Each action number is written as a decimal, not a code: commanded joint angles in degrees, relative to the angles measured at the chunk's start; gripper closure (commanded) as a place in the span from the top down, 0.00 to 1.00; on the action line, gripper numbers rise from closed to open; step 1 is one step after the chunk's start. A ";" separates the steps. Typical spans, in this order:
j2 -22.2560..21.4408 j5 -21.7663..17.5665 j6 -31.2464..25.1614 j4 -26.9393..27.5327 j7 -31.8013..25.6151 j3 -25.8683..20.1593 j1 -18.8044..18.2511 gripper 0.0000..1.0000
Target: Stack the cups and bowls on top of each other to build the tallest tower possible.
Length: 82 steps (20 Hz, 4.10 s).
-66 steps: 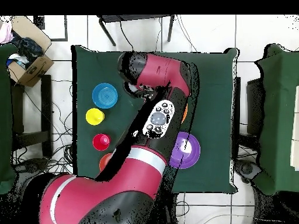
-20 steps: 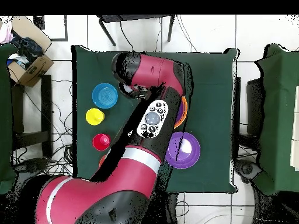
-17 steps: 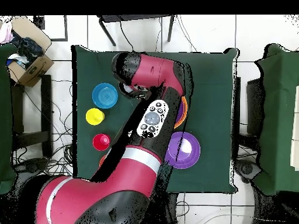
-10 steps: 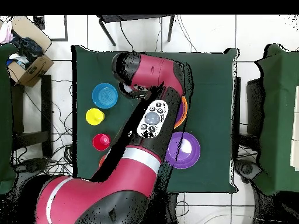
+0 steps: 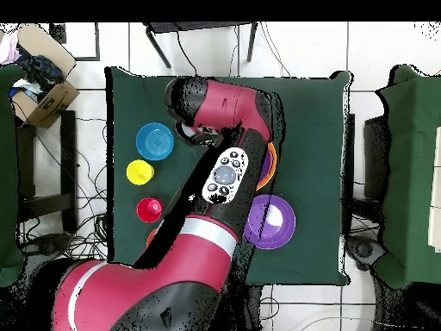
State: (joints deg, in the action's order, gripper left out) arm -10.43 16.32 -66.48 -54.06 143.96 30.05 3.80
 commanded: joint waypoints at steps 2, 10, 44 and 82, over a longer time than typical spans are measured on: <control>0.88 -0.11 -0.86 -0.75 2.34 -7.72 0.14 1.00; -1.08 0.26 -1.77 -1.54 1.96 -7.88 0.12 1.00; -4.15 3.55 -17.27 10.13 4.53 -6.14 -0.97 1.00; 2.57 15.56 -26.96 35.41 10.09 0.57 -12.81 1.00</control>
State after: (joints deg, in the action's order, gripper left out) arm -12.41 29.95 -88.32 -23.15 143.99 31.89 -5.72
